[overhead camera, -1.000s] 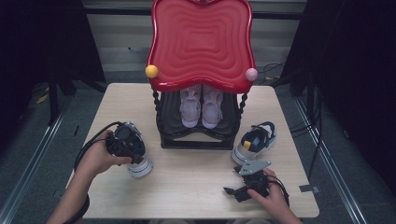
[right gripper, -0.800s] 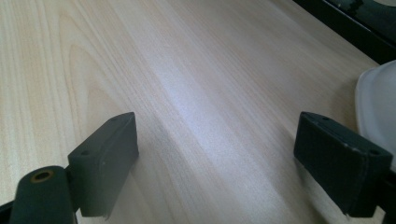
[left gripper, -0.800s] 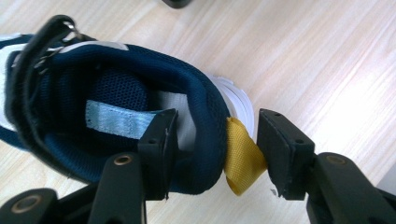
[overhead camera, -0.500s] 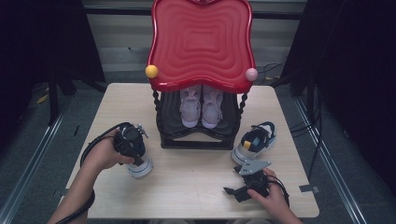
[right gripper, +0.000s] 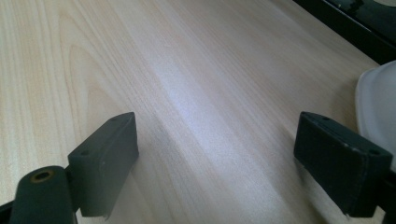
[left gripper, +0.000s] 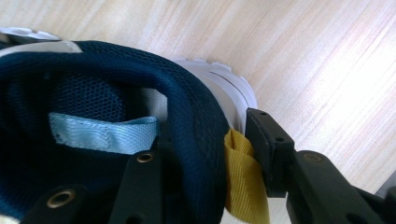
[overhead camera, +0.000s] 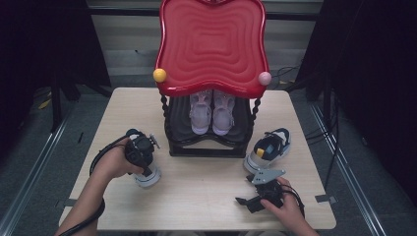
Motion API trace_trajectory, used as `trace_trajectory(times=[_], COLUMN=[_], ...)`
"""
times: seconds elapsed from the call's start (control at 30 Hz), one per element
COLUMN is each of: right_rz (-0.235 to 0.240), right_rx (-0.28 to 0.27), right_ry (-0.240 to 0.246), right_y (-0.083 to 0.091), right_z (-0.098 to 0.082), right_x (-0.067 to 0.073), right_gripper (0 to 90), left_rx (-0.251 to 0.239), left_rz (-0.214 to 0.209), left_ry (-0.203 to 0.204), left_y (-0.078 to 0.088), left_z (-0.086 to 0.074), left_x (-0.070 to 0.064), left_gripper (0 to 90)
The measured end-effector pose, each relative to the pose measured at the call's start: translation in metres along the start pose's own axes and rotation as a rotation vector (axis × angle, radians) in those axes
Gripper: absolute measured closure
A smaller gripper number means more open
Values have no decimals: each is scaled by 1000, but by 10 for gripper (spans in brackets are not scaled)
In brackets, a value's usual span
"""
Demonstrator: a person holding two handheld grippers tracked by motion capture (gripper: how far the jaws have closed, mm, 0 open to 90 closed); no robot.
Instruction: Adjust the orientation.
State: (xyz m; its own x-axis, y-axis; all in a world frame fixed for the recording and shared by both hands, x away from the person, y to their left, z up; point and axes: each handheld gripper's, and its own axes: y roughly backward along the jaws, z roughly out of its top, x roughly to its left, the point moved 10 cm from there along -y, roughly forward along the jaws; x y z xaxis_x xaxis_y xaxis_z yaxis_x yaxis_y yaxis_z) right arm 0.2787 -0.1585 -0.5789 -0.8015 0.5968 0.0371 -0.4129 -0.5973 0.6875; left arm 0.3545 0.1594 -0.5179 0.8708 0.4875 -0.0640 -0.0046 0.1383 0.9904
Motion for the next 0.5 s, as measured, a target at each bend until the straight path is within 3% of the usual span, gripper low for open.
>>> trace_trajectory(times=[0.27,0.3,0.4,0.43,0.5], right_rz=[-1,-1,-1,-1,-1], right_rx=[3,3,3,3,3], right_ry=[2,2,3,3,3], right_y=[0,0,0,0,0], right_z=[0,0,0,0,0], right_x=[0,0,0,0,0], right_gripper=[132,132,132,132,132], left_rx=[18,45,48,60,47], left_rz=[-23,-23,-25,-22,-26], left_ry=[-5,-32,-21,-42,-12], left_y=[-2,-1,-2,-2,-3], left_z=[1,-1,0,-1,1], left_x=[-2,-1,-3,-2,-5], left_gripper=[653,669,694,697,705])
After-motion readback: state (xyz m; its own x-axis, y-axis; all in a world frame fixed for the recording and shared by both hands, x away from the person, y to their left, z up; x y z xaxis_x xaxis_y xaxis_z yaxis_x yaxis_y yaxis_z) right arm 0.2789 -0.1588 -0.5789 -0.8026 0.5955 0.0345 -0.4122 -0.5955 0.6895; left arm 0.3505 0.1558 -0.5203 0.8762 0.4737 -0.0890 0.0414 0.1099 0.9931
